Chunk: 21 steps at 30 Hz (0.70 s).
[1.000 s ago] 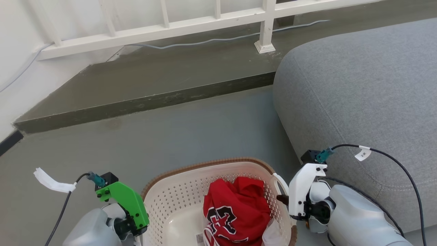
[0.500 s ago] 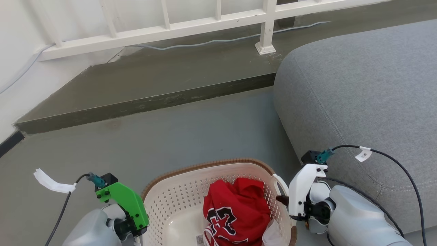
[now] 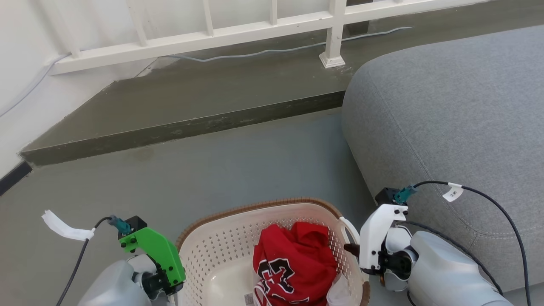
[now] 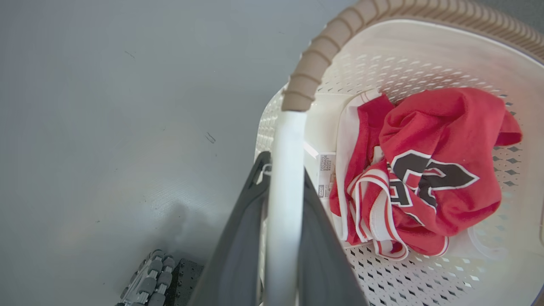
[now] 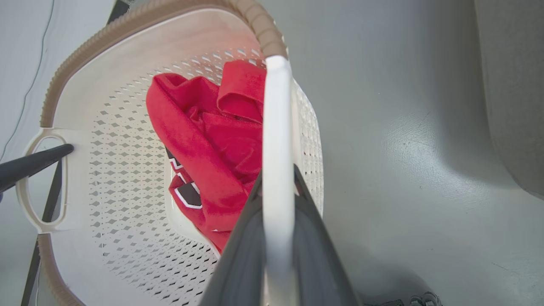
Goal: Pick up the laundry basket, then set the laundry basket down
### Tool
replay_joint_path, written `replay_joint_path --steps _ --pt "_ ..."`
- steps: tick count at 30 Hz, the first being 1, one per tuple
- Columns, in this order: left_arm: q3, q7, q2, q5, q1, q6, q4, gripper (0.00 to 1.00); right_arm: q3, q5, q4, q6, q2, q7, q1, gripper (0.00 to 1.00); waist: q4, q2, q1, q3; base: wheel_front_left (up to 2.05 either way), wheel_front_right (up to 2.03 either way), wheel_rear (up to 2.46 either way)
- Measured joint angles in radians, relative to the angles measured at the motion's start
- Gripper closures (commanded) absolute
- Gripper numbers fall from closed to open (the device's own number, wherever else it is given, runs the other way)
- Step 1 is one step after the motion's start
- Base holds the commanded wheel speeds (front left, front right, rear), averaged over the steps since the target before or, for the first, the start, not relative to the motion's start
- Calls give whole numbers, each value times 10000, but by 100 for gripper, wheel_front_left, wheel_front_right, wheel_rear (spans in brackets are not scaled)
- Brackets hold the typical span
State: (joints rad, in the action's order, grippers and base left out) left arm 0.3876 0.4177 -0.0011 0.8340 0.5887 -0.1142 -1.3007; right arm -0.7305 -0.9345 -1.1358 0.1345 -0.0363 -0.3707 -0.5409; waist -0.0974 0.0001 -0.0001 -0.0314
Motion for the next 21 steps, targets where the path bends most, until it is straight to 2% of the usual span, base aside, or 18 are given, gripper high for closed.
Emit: replay_joint_path --steps 21 --pt "44 -188 61 -2 22 0 71 100 -192 -100 104 0 -27 291 -39 100 -23 0 1 226 0 0 0"
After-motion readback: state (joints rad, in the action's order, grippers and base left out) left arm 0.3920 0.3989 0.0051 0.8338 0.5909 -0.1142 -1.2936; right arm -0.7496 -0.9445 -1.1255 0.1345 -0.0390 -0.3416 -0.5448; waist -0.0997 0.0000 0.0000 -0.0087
